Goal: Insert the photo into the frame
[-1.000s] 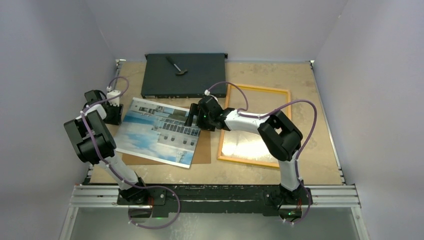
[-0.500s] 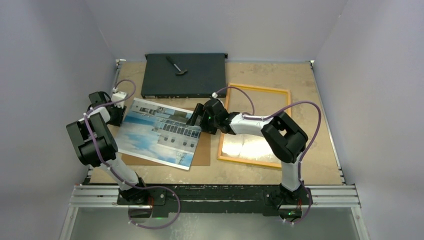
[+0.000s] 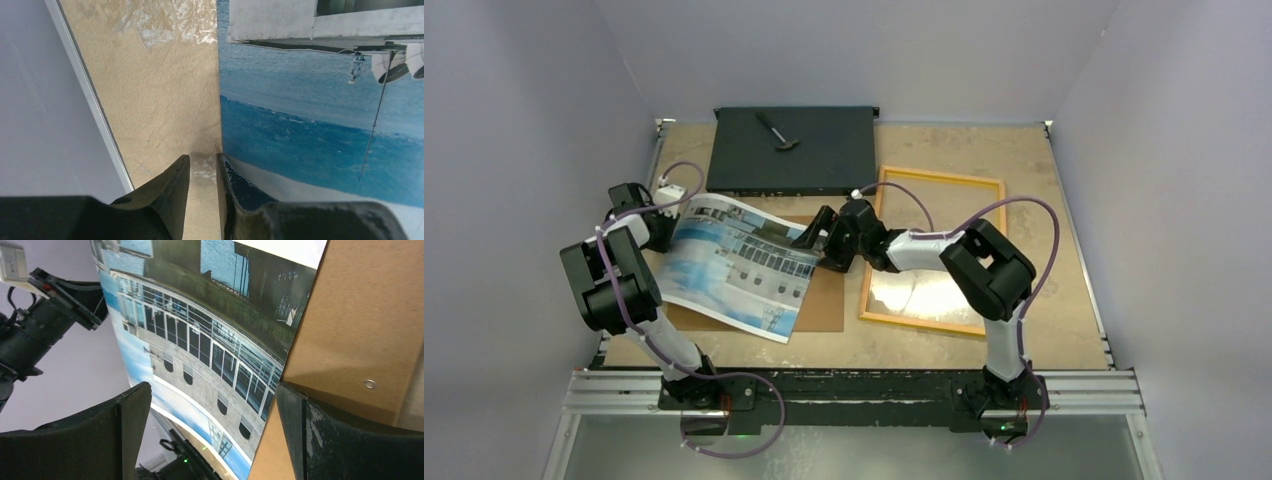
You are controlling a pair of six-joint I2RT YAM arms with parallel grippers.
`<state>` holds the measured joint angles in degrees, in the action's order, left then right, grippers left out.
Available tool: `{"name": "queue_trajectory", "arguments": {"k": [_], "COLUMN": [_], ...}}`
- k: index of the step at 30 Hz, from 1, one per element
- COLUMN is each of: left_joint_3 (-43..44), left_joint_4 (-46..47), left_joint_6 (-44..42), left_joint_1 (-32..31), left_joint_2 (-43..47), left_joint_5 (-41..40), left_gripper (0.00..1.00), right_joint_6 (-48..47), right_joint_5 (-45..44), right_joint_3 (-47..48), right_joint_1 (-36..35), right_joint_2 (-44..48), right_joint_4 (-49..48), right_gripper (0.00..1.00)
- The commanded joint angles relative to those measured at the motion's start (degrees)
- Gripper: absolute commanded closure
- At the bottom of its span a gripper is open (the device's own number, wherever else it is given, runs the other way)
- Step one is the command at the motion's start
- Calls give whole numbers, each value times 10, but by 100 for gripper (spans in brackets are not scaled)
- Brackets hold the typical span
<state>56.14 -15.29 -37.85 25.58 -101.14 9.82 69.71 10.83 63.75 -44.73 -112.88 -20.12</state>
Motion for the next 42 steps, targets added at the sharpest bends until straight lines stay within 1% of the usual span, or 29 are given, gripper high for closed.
{"name": "queue_trajectory", "arguments": {"k": [1,5,11,15,20,25,26,30,33,36,42], "left_joint_3": [-52,-49,-48,-48,-41,-35,-34,-29,-28,-27,-19], "left_joint_4": [-146,-148,-151,-158,-162,-164,-166,-171,-176,-177,-181], "left_joint_6": [-5,-7,-9,-14,-14,-12,-11,-11,-13,-14,-10], "left_joint_1": [-14,-14,-14,-14,-14,-14,-14,-14,-14,-14,-14], "left_joint_2": [-74,-77,-77,-74,-77,-81,-81,-81,-76,-72,-75], "left_joint_5": [33,34,34,39,40,43,44,48,50,52,55], "left_gripper": [75,75,76,77,78,78,78,79,80,80,82], "right_joint_6": [50,73,84,97,112,99,100,92,109,107,125], "right_joint_5": [50,69,81,97,121,127,129,137,144,152,200], "right_joint_3": [-22,-36,-25,-25,-36,-52,-50,-17,-17,-10,14], "right_joint_1": [-9,-9,-11,-11,-10,-10,-10,-11,-11,-11,-12], "right_joint_2": [-20,-15,-36,-60,-65,-36,-36,-62,-83,-88,-112], "right_joint_4": [-82,-145,-175,-213,-326,-399,-409,-395,-421,-438,-551], "right_gripper": [4,4,4,4,5,5,5,5,5,5,5]}}
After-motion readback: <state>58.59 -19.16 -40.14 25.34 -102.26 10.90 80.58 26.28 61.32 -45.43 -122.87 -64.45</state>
